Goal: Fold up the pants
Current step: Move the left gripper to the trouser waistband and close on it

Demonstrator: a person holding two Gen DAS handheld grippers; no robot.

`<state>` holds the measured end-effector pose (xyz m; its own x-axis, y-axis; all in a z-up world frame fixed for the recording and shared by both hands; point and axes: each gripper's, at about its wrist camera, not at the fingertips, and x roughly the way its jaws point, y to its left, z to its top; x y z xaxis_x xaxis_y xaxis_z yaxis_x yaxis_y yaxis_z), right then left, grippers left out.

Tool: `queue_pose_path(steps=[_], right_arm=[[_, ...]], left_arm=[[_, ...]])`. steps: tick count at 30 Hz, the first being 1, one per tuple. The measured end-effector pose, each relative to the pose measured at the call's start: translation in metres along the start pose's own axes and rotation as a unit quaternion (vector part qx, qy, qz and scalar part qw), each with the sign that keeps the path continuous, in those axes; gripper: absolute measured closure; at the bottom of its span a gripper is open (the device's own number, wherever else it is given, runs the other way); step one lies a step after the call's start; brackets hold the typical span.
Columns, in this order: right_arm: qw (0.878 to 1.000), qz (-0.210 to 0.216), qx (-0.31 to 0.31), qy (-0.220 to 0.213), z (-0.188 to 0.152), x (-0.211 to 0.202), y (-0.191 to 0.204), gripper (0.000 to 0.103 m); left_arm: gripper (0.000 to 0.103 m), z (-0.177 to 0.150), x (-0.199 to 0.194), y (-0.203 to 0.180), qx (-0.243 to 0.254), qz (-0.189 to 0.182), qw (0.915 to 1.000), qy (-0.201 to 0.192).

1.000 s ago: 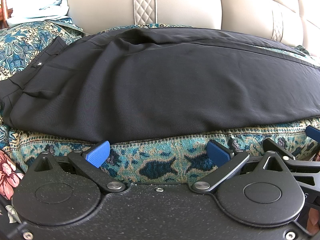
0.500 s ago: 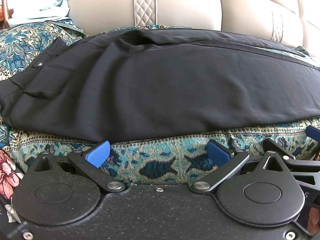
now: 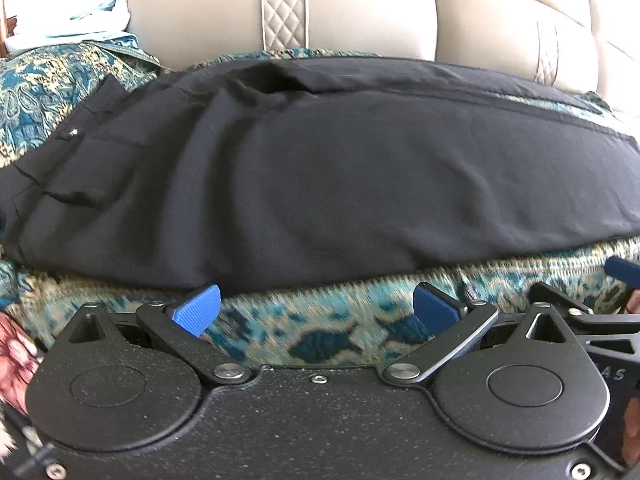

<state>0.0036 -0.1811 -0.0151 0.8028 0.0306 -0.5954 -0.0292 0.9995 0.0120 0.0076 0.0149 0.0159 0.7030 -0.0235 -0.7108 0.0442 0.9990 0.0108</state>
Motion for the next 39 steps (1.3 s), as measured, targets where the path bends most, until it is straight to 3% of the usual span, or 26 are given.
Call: queue_pose_path(steps=[2,6,11,20,25,30,39], right_arm=[[1.000,0.007,0.010,0.015,0.008,0.001,-0.003,0.000],[1.000,0.009,0.020,0.002,0.032,-0.004,-0.013,0.000],[0.999,-0.003,0.028,-0.027,0.085,0.007,-0.021,0.000],[0.993,-0.032,0.108,-0.037,0.188,0.071,-0.052,0.000],[0.990,-0.054,0.127,-0.015,0.227,0.120,-0.067,0.000],[0.986,-0.080,0.146,0.019,0.255,0.170,-0.077,0.000],[0.982,-0.101,0.159,0.031,0.269,0.212,-0.082,0.000]], left_arm=[[0.000,0.011,-0.004,0.010,-0.001,0.001,0.9999,-0.013],[0.000,0.044,-0.005,0.037,-0.018,0.001,0.9993,-0.032],[0.000,0.107,0.015,0.092,-0.090,0.016,0.9952,-0.035],[0.000,0.230,0.095,0.184,-0.178,0.116,0.9759,-0.050],[0.000,0.284,0.172,0.218,-0.246,0.159,0.9563,-0.005],[0.000,0.318,0.236,0.225,-0.278,0.219,0.9350,0.020],[0.000,0.335,0.318,0.245,-0.386,0.246,0.8854,0.083]])
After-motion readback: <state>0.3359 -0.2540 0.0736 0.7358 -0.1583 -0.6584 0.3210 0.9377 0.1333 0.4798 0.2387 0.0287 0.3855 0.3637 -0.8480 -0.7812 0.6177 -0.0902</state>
